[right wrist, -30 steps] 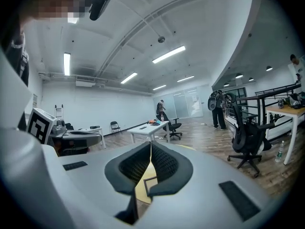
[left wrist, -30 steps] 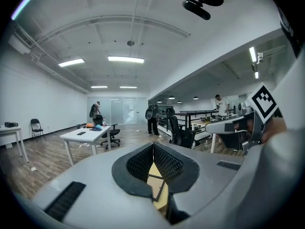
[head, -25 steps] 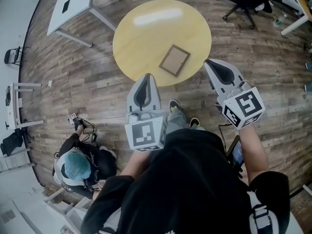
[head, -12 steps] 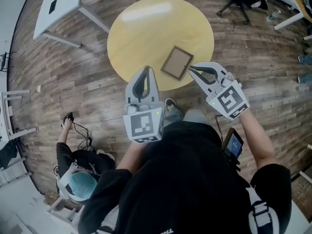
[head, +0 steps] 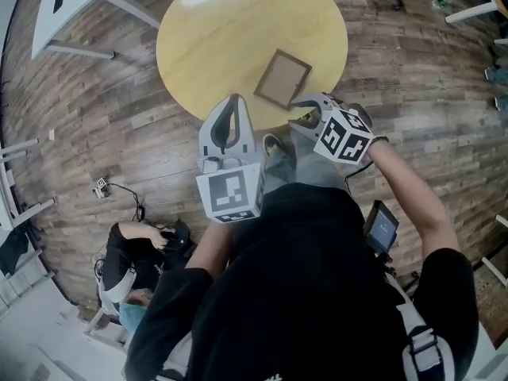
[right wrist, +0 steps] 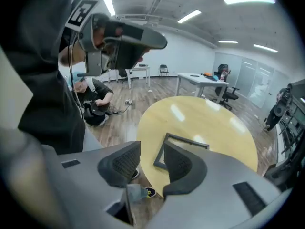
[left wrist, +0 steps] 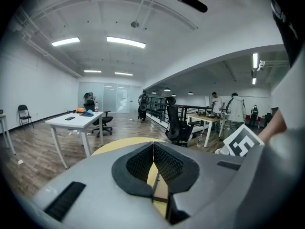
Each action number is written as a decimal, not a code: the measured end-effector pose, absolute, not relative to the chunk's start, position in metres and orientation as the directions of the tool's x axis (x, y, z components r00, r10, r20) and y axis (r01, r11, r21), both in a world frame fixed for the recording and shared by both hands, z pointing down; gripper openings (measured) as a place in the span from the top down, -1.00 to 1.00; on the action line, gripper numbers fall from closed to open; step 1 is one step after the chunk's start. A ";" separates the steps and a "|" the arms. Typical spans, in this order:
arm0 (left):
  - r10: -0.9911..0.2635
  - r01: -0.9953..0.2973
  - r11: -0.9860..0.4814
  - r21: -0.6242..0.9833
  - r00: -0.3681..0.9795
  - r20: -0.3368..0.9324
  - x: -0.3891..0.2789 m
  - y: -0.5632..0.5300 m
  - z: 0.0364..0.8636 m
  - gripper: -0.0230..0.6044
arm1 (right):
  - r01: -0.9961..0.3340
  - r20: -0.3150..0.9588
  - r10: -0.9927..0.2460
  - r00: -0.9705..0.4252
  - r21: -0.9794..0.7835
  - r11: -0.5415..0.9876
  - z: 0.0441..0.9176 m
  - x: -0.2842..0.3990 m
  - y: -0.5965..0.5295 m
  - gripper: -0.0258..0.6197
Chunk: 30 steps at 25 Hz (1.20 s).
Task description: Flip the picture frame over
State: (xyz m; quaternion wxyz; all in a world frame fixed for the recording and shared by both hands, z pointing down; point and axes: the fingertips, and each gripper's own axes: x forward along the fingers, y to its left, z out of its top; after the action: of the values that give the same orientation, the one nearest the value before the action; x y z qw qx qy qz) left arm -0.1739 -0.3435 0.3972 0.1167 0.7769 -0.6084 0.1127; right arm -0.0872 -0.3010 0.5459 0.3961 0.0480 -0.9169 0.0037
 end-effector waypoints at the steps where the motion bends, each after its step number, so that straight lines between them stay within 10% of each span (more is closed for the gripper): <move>1: -0.916 -0.973 -0.226 0.045 0.228 0.329 -0.174 -0.344 0.404 0.85 | -0.058 0.745 -0.060 -0.664 0.029 0.998 0.561 -0.088 -0.297 0.45; 18: -0.896 -0.982 -0.177 0.073 0.191 0.402 -0.193 -0.355 0.449 0.85 | 0.286 0.906 0.077 -0.417 0.050 0.957 0.671 -0.089 -0.257 0.16; 30: -0.897 -0.981 -0.180 0.078 0.196 0.395 -0.197 -0.345 0.449 0.85 | 0.278 0.894 -0.120 -0.432 0.259 0.925 0.673 -0.092 -0.267 0.16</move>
State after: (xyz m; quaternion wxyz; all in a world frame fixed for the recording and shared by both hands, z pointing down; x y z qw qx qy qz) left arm -0.1966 -0.3454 0.4489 0.1589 0.7569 -0.6203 0.1308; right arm -0.0925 -0.2665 0.6733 0.5306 -0.0478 -0.8252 -0.1877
